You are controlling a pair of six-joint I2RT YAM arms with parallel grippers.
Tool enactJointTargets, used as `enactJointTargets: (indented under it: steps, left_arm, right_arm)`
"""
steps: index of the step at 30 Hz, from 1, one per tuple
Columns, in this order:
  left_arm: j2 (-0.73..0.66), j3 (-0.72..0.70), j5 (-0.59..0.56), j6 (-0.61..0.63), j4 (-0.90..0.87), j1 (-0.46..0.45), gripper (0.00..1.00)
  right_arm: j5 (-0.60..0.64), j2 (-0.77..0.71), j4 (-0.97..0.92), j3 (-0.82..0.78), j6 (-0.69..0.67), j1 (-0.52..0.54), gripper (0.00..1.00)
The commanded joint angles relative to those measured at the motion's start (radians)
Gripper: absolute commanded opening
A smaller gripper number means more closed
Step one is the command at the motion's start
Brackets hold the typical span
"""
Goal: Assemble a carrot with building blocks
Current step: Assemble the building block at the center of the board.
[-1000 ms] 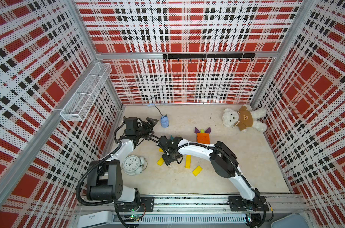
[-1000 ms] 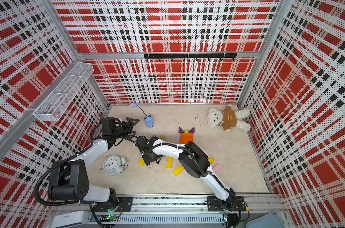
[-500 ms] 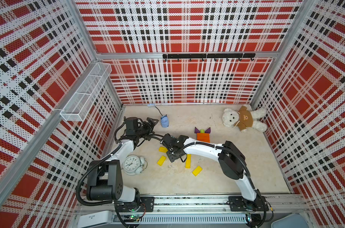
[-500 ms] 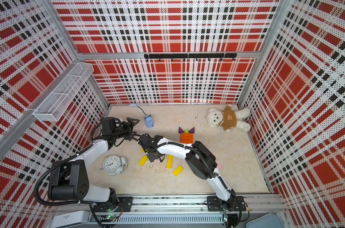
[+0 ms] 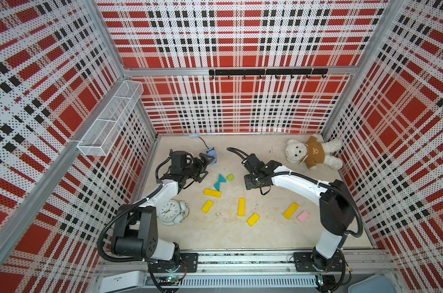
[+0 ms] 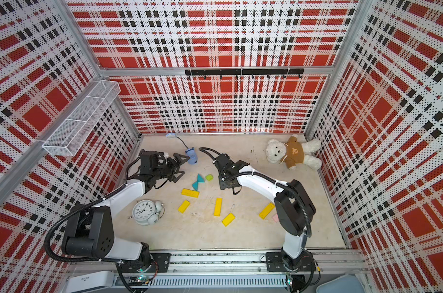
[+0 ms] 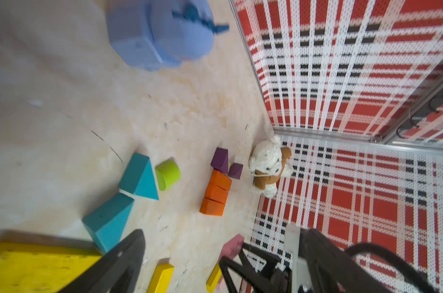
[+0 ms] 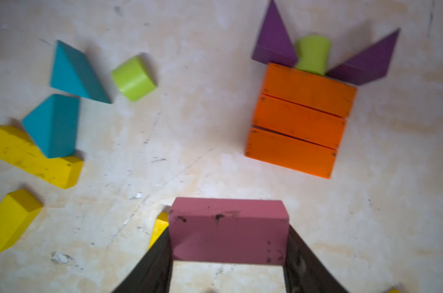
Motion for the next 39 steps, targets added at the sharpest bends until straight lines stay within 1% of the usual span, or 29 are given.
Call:
enactJointTargets:
  steps: [1,3,4,8,16,23,39]
  left_arm:
    - [0.020,0.016,0.019,0.005,0.012,-0.074,1.00]
    - [0.025,0.019,0.023,0.009,0.012,-0.099,0.99]
    - [0.026,0.021,0.023,0.009,0.012,-0.105,1.00]
    - [0.027,0.023,0.026,0.013,0.012,-0.110,1.00]
    - [0.029,0.024,0.032,0.015,0.012,-0.111,0.99]
    - [0.029,0.026,0.036,0.012,0.010,-0.112,1.00]
    - [0.039,0.027,0.039,0.010,0.011,-0.111,1.00]
  right_arm:
    - [-0.013,-0.047,0.060,-0.095,0.070,-0.046,0.60]
    - [-0.013,-0.044,0.076,-0.129,0.083,-0.062,0.60]
    - [-0.035,-0.038,0.089,-0.142,0.086,-0.067,0.60]
    - [-0.044,0.007,0.125,-0.159,0.097,-0.080,0.60]
    - [-0.035,0.099,0.151,-0.118,0.094,-0.094,0.60]
    - [-0.035,0.139,0.158,-0.099,0.103,-0.103,0.60]
    - [-0.023,0.165,0.163,-0.096,0.125,-0.113,0.61]
